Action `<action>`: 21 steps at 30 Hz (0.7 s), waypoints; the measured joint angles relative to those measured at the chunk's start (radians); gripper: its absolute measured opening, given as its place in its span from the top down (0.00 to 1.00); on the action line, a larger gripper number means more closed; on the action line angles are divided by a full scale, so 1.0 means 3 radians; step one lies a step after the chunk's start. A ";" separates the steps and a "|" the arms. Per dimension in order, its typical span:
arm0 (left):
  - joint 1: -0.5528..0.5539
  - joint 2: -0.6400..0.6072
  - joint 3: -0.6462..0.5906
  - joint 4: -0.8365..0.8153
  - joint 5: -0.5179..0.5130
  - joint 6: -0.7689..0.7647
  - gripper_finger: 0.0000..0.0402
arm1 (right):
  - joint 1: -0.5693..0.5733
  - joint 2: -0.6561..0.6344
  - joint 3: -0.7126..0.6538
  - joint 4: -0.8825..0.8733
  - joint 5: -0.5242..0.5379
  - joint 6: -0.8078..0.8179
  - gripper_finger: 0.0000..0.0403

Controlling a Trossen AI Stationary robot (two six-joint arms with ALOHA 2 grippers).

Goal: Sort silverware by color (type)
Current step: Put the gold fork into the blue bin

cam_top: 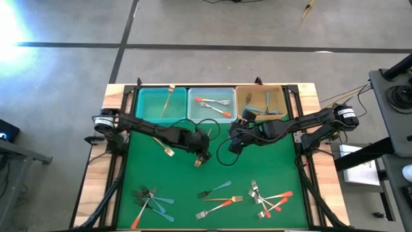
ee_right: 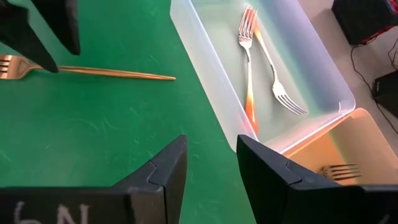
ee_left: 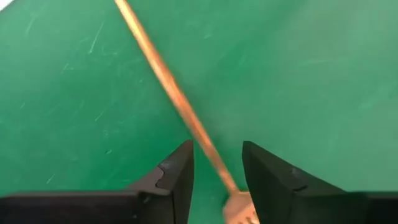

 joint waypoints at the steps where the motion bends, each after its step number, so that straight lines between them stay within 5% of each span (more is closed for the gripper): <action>1: -0.0006 0.0069 0.0086 -0.0114 -0.0003 0.0000 0.69 | 0.0000 0.0000 0.0001 -0.0001 -0.0001 0.0000 0.67; 12: -0.0037 0.0906 0.1086 -0.1246 -0.0025 0.0298 0.64 | 0.0000 0.0000 0.0000 -0.0013 0.0002 -0.0002 0.67; 21: -0.0034 0.0882 0.1039 -0.1181 -0.0111 0.0475 0.97 | 0.0001 0.0000 0.0000 -0.0002 0.0000 -0.0001 0.67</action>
